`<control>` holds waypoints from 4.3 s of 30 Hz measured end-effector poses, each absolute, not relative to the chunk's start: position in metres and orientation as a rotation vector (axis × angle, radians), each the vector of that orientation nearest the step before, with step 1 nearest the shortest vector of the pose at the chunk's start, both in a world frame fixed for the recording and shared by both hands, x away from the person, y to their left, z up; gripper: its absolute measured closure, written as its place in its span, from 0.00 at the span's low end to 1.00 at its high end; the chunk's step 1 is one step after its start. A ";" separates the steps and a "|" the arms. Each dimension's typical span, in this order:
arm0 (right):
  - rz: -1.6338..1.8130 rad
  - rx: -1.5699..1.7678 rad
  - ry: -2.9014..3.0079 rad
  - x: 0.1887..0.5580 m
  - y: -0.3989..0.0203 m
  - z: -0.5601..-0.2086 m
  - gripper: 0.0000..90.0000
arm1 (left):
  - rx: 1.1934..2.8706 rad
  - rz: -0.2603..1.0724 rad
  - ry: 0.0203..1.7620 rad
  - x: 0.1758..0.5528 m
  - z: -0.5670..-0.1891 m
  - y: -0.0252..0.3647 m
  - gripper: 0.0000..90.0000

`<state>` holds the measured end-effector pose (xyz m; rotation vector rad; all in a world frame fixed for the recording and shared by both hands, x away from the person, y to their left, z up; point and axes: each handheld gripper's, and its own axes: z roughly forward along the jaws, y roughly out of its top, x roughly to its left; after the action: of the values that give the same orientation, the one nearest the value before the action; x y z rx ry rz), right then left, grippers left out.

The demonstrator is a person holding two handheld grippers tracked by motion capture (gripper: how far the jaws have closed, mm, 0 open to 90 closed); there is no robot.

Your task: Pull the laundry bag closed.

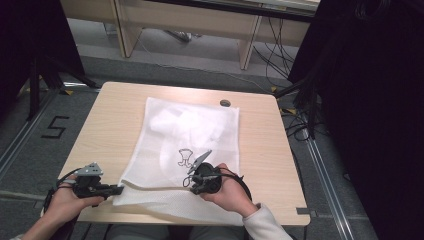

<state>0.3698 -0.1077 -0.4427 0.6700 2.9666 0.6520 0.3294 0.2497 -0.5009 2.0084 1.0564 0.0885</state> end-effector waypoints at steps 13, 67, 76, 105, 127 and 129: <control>0.658 0.678 2.971 0.370 -0.109 -0.442 0.91 | 2.008 0.089 1.056 0.330 -0.501 0.250 0.96; 0.657 0.715 2.956 0.370 -0.123 -0.439 0.91 | 2.011 0.100 1.051 0.330 -0.500 0.250 0.96; 0.661 0.711 2.954 0.369 -0.127 -0.440 0.91 | 2.008 0.102 1.052 0.330 -0.500 0.250 0.96; 0.635 0.756 2.950 0.367 -0.141 -0.440 0.91 | 2.032 0.095 1.050 0.331 -0.499 0.252 0.96; 0.629 0.781 2.959 0.367 -0.151 -0.442 0.91 | 2.016 0.106 1.054 0.330 -0.501 0.251 0.96; 0.631 0.785 2.952 0.366 -0.152 -0.442 0.91 | 2.018 0.106 1.054 0.330 -0.501 0.251 0.96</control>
<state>0.3664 -0.1522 -0.4424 0.7854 2.9521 0.6309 0.3302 0.2508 -0.5005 2.0181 1.0543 0.1065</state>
